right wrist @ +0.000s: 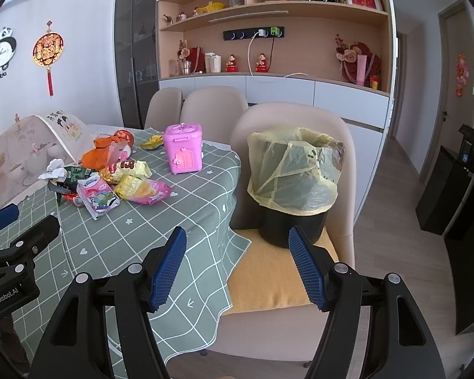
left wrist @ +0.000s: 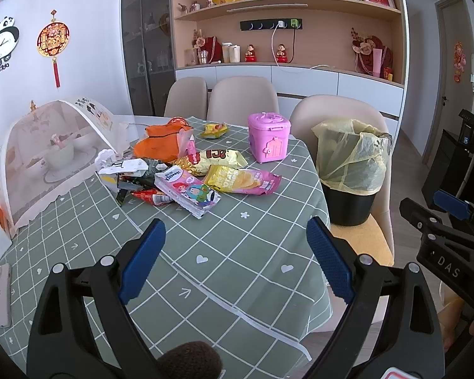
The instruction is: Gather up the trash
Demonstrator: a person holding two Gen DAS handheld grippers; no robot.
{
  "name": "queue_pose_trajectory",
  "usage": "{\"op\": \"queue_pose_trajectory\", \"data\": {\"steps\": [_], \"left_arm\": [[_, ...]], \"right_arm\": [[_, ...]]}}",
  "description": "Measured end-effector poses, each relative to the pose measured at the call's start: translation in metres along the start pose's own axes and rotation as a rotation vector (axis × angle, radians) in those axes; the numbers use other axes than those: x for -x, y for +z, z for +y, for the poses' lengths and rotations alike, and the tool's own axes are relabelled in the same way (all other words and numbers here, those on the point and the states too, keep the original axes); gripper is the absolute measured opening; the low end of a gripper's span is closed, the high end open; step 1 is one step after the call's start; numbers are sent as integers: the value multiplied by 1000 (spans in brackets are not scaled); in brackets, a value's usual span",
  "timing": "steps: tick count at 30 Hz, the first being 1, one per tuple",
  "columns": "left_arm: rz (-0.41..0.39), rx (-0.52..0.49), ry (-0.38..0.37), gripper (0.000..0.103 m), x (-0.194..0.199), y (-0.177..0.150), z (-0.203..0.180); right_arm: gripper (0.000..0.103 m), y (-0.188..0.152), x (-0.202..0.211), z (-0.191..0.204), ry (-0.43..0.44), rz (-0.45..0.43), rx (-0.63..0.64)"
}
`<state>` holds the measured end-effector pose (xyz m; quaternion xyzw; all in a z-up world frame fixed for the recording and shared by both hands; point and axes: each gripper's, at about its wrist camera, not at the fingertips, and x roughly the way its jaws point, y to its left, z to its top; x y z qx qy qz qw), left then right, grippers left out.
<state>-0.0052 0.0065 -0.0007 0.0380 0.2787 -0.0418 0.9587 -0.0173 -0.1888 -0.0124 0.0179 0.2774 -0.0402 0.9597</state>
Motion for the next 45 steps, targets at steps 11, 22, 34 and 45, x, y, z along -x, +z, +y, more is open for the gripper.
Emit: {"op": "queue_pose_trajectory", "data": {"steps": [11, 22, 34, 45], "left_arm": [[49, 19, -38, 86, -24, 3, 17], [132, 62, 24, 93, -82, 32, 113], [309, 219, -172, 80, -176, 111, 207], [417, 233, -66, 64, -220, 97, 194]], "right_arm": [[64, 2, -16, 7, -1, 35, 22], [64, 15, -58, 37, 57, 112, 73], [64, 47, -105, 90, 68, 228, 185], [64, 78, -149, 65, 78, 214, 195]]}}
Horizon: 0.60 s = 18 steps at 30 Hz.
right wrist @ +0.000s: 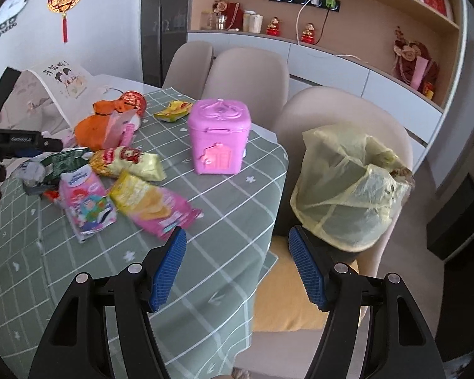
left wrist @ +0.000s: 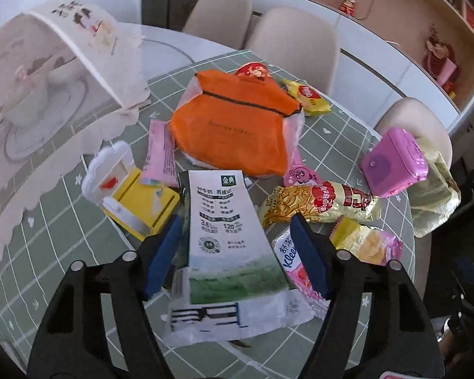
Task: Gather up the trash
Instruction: 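Lower the left gripper onto the white-green milk carton and close, then lift the milk carton with the left gripper while the right gripper grasps the pink Kleenex pack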
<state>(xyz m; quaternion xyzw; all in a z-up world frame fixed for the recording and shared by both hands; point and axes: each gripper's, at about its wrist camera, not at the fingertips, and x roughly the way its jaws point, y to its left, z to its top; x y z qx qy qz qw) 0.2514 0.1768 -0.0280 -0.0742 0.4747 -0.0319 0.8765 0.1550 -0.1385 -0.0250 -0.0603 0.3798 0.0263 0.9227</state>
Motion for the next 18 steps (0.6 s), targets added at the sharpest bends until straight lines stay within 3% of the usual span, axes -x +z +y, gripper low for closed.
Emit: {"op": "queue_pose_trajectory", "data": {"steps": [4, 8, 12, 14, 18], "left_arm": [[56, 96, 34, 59, -9, -16, -7], [73, 177, 29, 59, -3, -39, -27], [45, 246, 130, 59, 0, -40, -36], [63, 297, 160, 59, -4, -35, -34], [132, 278, 247, 59, -21, -28, -36]], "right_arm": [[64, 12, -26, -17, 84, 19, 79], [64, 35, -42, -39, 198, -23, 138], [64, 52, -61, -56, 266, -37, 159], [64, 59, -70, -60, 312, -26, 167], [64, 62, -75, -56, 349, -25, 186]]}}
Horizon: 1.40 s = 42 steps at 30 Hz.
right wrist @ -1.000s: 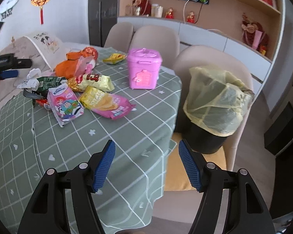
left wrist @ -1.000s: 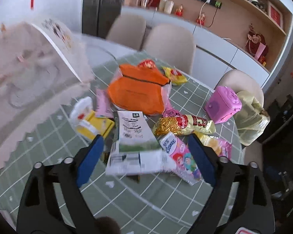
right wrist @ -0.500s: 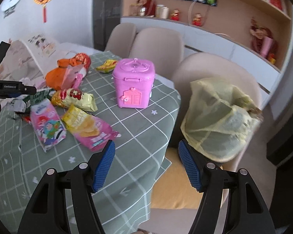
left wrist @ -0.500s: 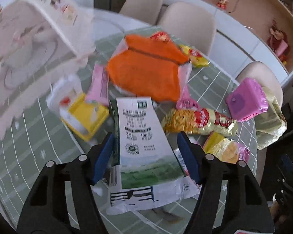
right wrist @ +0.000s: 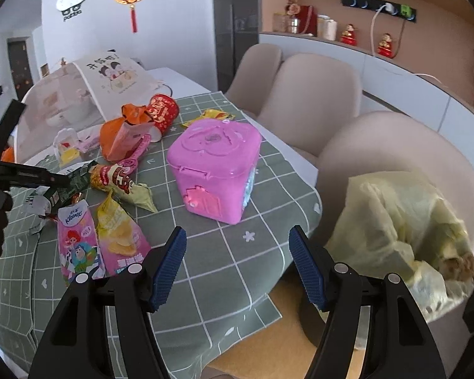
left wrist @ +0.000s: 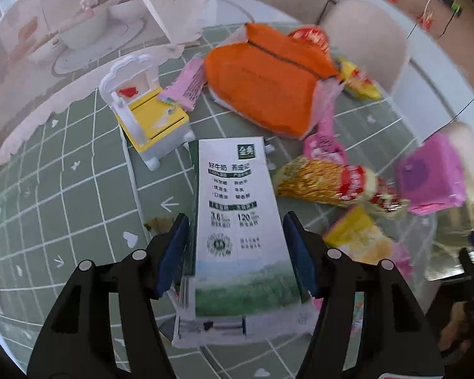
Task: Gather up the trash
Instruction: 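Lift the milk carton with the left gripper while the right gripper grasps the pink Kleenex pack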
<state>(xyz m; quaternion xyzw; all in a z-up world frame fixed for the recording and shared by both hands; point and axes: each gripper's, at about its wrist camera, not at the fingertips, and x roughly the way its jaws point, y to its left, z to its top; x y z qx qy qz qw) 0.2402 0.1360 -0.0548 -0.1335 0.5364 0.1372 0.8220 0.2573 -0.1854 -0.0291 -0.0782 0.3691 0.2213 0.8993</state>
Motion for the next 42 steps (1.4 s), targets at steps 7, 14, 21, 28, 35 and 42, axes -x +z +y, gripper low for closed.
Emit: {"op": "queue_pose_trajectory", "data": {"steps": [7, 14, 21, 28, 35, 42], "left_arm": [[-14, 23, -63, 55, 10, 5, 11], [-281, 64, -167, 51, 89, -27, 33], [-198, 30, -153, 51, 68, -68, 56], [-107, 47, -217, 51, 45, -90, 76], [-98, 23, -273, 58, 55, -94, 78], [-83, 51, -193, 58, 45, -89, 70]], "right_arm": [[64, -8, 6, 16, 47, 24, 25], [64, 5, 0, 58, 222, 65, 43], [62, -1, -32, 127, 296, 180, 171], [62, 3, -59, 154, 331, 240, 199], [18, -1, -75, 167, 345, 313, 250], [8, 6, -42, 147, 291, 240, 183]]}}
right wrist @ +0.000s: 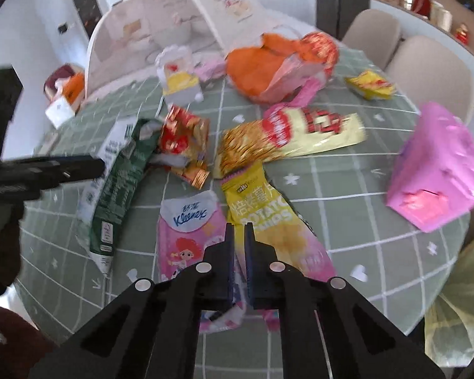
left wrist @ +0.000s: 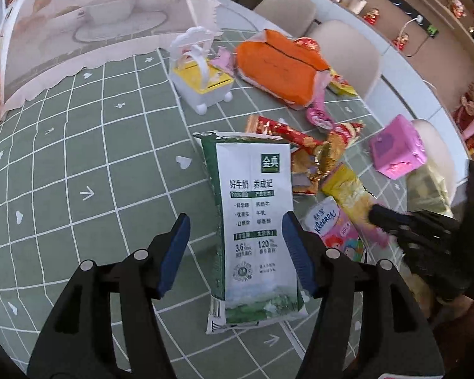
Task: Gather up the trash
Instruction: 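Lift the milk carton with the left gripper while the right gripper grasps the pink Kleenex pack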
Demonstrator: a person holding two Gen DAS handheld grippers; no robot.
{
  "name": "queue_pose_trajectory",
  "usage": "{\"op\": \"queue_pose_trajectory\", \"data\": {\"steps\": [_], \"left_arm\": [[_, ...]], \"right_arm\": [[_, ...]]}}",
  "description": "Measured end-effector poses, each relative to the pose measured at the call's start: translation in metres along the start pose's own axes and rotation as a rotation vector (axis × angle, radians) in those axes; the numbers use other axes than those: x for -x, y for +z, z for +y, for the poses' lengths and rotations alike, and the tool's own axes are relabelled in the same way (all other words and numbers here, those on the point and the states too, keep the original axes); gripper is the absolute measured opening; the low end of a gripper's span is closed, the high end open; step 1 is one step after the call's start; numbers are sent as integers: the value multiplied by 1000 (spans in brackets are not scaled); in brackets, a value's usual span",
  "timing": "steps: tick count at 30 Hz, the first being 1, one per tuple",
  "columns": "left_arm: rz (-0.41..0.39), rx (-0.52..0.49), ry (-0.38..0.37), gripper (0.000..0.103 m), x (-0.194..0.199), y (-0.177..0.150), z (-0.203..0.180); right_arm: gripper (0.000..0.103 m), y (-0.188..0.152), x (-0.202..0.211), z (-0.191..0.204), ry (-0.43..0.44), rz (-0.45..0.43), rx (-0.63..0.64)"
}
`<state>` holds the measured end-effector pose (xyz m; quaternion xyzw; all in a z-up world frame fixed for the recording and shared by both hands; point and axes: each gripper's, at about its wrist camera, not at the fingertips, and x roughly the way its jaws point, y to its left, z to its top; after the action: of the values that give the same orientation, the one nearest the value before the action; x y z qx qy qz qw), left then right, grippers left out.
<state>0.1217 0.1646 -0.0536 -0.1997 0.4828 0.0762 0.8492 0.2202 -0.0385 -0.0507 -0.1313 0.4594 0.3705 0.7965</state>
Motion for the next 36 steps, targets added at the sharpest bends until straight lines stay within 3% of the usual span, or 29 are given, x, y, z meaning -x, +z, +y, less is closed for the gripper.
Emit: {"op": "queue_pose_trajectory", "data": {"steps": [9, 14, 15, 18, 19, 23, 29, 31, 36], "left_arm": [[43, -91, 4, 60, -20, 2, -27], [90, -94, -46, 61, -23, 5, -28], [98, -92, -72, 61, -21, 6, -30], [68, -130, -122, 63, -10, 4, -37], [53, -144, -129, 63, -8, 2, -38], [57, -142, -69, 64, -17, -2, -38], [42, -119, -2, 63, -26, -1, -43], [52, -80, -22, 52, -29, -1, -38], [-5, 9, -34, 51, -4, 3, -25]], "right_arm": [[9, -14, 16, -10, -94, -14, -130], [10, -18, 27, -11, -133, -31, -160], [14, -18, 30, -11, -130, -37, -161], [40, -22, 38, -14, -87, -72, -165], [43, -22, 41, -16, -79, -76, -171], [45, -21, 44, -21, -102, -44, -167], [45, -10, 43, -26, -219, -15, -101], [45, -4, 37, -24, -173, -9, -42], [45, 8, 18, -8, -45, -13, 111]]}}
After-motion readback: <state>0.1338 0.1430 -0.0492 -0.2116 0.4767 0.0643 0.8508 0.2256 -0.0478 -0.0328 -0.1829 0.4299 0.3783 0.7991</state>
